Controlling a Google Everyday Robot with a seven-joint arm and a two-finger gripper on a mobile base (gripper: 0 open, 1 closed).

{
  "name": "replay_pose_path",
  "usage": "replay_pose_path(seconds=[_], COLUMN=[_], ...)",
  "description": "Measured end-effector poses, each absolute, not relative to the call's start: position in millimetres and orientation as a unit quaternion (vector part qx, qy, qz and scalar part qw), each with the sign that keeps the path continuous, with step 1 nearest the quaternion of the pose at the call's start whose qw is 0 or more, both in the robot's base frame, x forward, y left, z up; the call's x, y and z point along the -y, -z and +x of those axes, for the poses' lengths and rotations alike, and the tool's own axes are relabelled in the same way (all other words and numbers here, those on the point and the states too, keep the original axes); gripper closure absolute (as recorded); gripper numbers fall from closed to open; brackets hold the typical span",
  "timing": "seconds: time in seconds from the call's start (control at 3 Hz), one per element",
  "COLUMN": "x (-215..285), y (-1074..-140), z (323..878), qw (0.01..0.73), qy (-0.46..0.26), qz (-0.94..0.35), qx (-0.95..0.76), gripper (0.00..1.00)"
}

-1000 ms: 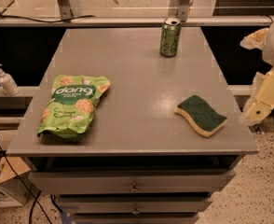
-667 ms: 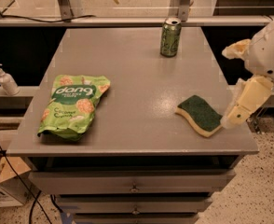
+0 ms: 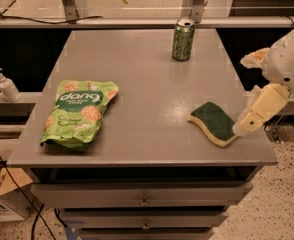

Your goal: Pick sponge

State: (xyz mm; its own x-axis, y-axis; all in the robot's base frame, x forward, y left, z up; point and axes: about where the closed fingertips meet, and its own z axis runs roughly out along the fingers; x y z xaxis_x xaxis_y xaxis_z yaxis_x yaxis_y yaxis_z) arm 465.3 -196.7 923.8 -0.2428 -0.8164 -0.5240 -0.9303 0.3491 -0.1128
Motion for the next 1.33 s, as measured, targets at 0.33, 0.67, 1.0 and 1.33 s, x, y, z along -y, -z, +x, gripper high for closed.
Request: replay_pose_path(seconds=[0.33, 0.67, 1.0, 1.33], x=[197, 195, 187, 177], y=[-902, -878, -854, -834], z=[479, 488, 493, 494], qw=[0.282, 0.297, 0.298, 0.287], qy=[-0.150, -0.179, -0.199, -0.217], qz=[-0.525, -0.497, -0.482, -0.476], qx=[-0.789, -0.796, -0.800, -0.802], gripper=[0.00, 0.00, 0.00, 0.18])
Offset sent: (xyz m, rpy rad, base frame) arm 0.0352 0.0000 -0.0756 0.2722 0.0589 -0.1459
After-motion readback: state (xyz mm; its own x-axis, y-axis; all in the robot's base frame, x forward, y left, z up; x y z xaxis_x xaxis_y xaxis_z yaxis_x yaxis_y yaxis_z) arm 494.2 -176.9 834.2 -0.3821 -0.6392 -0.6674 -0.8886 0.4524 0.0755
